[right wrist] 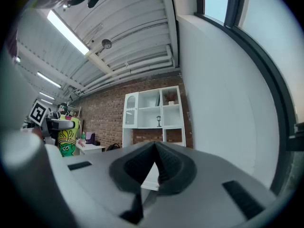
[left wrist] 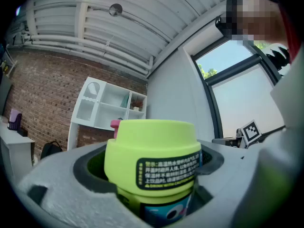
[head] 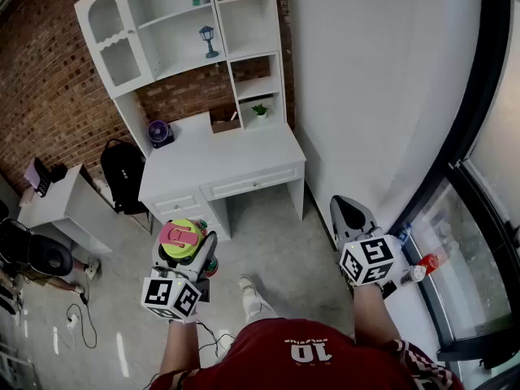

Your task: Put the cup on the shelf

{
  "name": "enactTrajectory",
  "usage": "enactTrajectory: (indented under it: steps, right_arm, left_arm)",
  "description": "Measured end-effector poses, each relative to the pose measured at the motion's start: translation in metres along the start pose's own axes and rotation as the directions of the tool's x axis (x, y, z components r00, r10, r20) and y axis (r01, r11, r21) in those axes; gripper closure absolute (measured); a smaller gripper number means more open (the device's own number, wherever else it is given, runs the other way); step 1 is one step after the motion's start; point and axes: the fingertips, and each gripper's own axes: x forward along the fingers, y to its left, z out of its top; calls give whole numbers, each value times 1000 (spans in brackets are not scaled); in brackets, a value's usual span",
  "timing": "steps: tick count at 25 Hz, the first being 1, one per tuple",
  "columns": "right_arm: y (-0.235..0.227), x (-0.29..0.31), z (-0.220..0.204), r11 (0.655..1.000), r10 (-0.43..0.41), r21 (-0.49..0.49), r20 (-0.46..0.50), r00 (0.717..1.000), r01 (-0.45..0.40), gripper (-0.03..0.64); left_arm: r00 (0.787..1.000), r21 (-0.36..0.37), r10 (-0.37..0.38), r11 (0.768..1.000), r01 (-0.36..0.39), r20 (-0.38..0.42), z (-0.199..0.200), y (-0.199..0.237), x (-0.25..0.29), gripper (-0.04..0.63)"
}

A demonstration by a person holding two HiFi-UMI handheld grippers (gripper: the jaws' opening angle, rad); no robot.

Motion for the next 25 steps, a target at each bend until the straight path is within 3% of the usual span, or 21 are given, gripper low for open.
enactTrajectory:
  steps: [17,22,25]
  right_arm:
    - [19,14,-7,997,71,30,4,997,-72,614]
    - [30,18,-4,974,166,146,50,985,-171,614]
    - [35,20,-3,971,187,142,53,981,-193,614]
  left_arm:
    - [998,-7,62,998,-63,-19,-4,14,-14,127]
    - [998,-7,52,999,-52,-24,-7,17,-15,127]
    - [998,-9,56,998,-56,-21,-6,21,-15,127]
